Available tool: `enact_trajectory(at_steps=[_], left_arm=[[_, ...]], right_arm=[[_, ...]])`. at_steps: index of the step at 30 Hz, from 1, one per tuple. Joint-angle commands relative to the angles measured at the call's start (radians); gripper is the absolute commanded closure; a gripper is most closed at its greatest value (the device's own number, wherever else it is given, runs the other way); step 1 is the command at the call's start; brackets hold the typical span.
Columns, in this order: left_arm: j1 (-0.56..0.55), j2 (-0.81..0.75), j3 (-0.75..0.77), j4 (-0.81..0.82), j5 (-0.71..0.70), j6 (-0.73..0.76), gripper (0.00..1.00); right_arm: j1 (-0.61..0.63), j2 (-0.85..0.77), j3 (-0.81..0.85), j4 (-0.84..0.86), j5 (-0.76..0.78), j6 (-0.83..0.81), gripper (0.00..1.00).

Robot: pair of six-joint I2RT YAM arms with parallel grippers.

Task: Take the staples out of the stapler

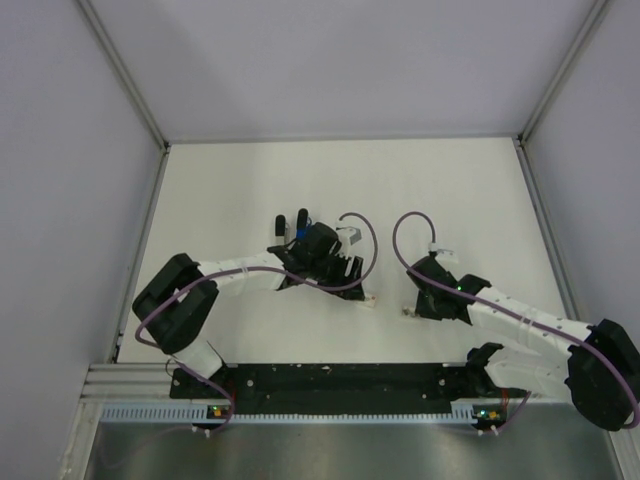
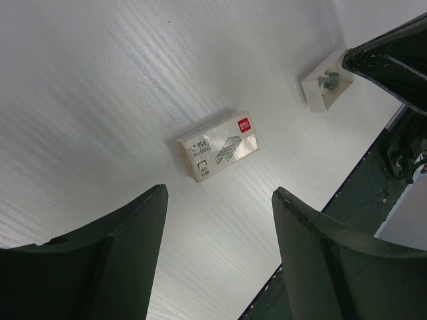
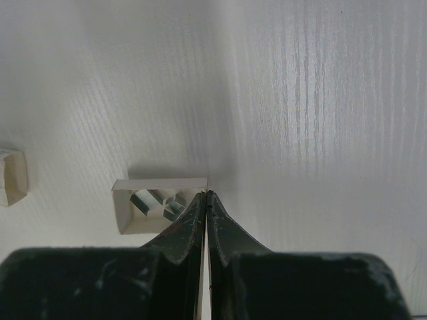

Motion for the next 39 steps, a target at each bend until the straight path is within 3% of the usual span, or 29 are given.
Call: enact_trajectory(at_steps=[1, 21, 28, 30, 34, 36, 39], left_arm=[[-0.011, 0.001, 0.044, 0.037, -0.01, -0.001, 0.3], [-0.021, 0.032, 0.019, 0.117, -0.005, -0.037, 0.3], [-0.022, 0.002, -0.01, 0.095, -0.069, -0.018, 0.37], [-0.022, -0.024, -0.02, 0.059, -0.118, -0.012, 0.44], [-0.022, -0.045, -0.027, 0.016, -0.207, 0.003, 0.84], [-0.021, -0.032, -0.022, 0.006, -0.221, 0.008, 0.98], [-0.021, -0.005, -0.019, 0.017, -0.209, 0.0, 1.0]], right_arm=[[-0.008, 0.01, 0.039, 0.005, 0.012, -0.01, 1.0], [0.11, 0.13, 0.183, -0.058, 0.128, 0.064, 1.0], [0.126, 0.137, 0.2, -0.071, 0.148, 0.076, 1.0], [0.124, 0.137, 0.2, -0.075, 0.153, 0.076, 1.0], [0.126, 0.139, 0.203, -0.075, 0.153, 0.079, 1.0], [0.124, 0.14, 0.205, -0.075, 0.153, 0.082, 1.0], [0.127, 0.144, 0.208, -0.075, 0.151, 0.087, 1.0]])
